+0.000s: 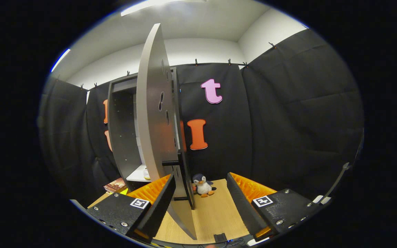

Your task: Open the shoe cabinet door, grab the shoes and put them into the shoe cabinet, then close the shoe cabinet door.

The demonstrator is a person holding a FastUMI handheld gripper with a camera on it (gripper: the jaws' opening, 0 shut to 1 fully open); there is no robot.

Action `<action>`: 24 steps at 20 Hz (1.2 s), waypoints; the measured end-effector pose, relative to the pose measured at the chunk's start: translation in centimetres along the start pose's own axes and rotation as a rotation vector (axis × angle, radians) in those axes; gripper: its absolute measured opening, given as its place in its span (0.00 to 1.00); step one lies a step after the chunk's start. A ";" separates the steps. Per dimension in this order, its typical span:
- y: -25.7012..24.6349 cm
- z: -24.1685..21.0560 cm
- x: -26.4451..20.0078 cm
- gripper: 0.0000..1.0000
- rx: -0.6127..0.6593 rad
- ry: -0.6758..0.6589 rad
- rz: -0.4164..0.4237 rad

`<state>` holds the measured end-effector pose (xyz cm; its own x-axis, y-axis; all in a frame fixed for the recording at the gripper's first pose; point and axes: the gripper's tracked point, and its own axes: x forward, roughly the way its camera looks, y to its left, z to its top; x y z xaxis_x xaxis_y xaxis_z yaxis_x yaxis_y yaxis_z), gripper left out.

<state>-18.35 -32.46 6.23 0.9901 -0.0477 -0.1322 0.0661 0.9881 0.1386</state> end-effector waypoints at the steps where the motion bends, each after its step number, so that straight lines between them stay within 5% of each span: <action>1: 0.1 -0.3 0.5 0.93 -0.003 0.006 0.007; 9: 1.4 -0.6 1.3 0.91 -0.021 -0.004 0.046; 24: 14.1 -1.6 2.3 0.90 -0.022 -0.007 0.273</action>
<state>-15.31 -18.39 6.28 0.9718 0.2195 -0.0862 -0.2056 0.9676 0.1466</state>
